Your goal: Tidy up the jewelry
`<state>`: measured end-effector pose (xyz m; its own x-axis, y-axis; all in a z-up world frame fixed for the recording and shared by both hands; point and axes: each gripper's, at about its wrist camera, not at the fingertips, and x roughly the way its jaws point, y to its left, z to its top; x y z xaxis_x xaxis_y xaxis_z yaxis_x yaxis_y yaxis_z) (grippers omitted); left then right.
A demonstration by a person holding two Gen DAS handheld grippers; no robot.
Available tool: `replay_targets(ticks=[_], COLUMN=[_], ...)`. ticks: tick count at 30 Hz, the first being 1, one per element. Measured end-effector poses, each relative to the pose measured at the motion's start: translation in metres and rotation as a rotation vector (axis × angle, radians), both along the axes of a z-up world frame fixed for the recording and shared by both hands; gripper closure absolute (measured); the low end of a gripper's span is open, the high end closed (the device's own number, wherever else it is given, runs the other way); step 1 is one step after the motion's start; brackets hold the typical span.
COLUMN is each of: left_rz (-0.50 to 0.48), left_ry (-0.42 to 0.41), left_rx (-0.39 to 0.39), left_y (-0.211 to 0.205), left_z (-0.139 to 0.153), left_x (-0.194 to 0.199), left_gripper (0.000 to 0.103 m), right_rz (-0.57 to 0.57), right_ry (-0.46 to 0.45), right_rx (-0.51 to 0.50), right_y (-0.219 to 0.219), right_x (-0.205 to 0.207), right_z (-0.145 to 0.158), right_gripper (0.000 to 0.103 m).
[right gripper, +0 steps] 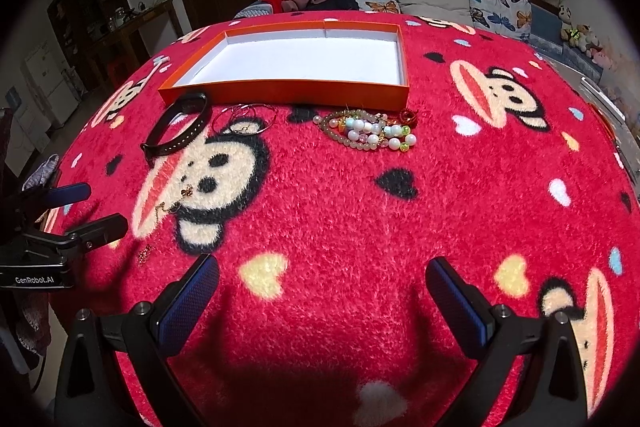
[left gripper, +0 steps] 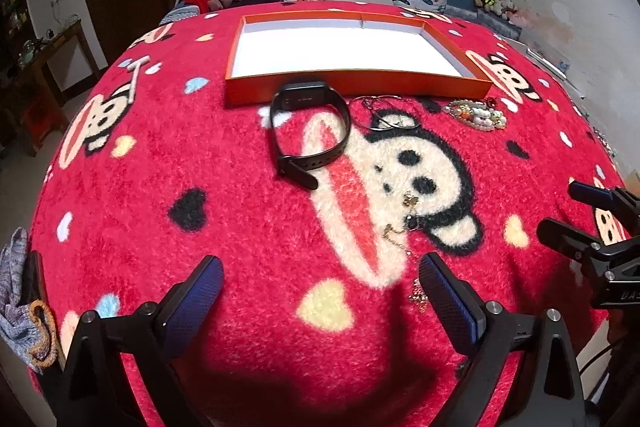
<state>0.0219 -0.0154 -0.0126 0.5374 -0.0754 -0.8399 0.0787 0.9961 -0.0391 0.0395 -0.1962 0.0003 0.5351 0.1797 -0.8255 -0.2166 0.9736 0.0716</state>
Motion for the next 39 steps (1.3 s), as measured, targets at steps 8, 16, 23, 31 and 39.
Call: replay_targets(ticks=[8, 16, 23, 31, 39], left_rz=[-0.018, -0.02, -0.016, -0.033, -0.075], left_ry=[0.009, 0.005, 0.006, 0.009, -0.007], left_rx=[-0.003, -0.005, -0.01, -0.013, -0.031], left_y=[-0.009, -0.009, -0.008, -0.009, -0.019], left_z=[-0.002, -0.001, 0.0, 0.001, 0.006], left_x=[0.011, 0.013, 0.014, 0.016, 0.018], left_gripper=[0.0, 0.0, 0.001, 0.008, 0.017], right_rz=[-0.009, -0.009, -0.005, 0.003, 0.006], right_ry=[0.01, 0.01, 0.009, 0.007, 0.007], right_rx=[0.009, 0.013, 0.012, 0.014, 0.02], right_y=[-0.004, -0.004, -0.003, -0.003, -0.003], right_x=[0.002, 0.005, 0.008, 0.01, 0.012], right_z=[-0.003, -0.002, -0.001, -0.001, -0.001], right_gripper=[0.0, 0.0, 0.0, 0.0, 0.0])
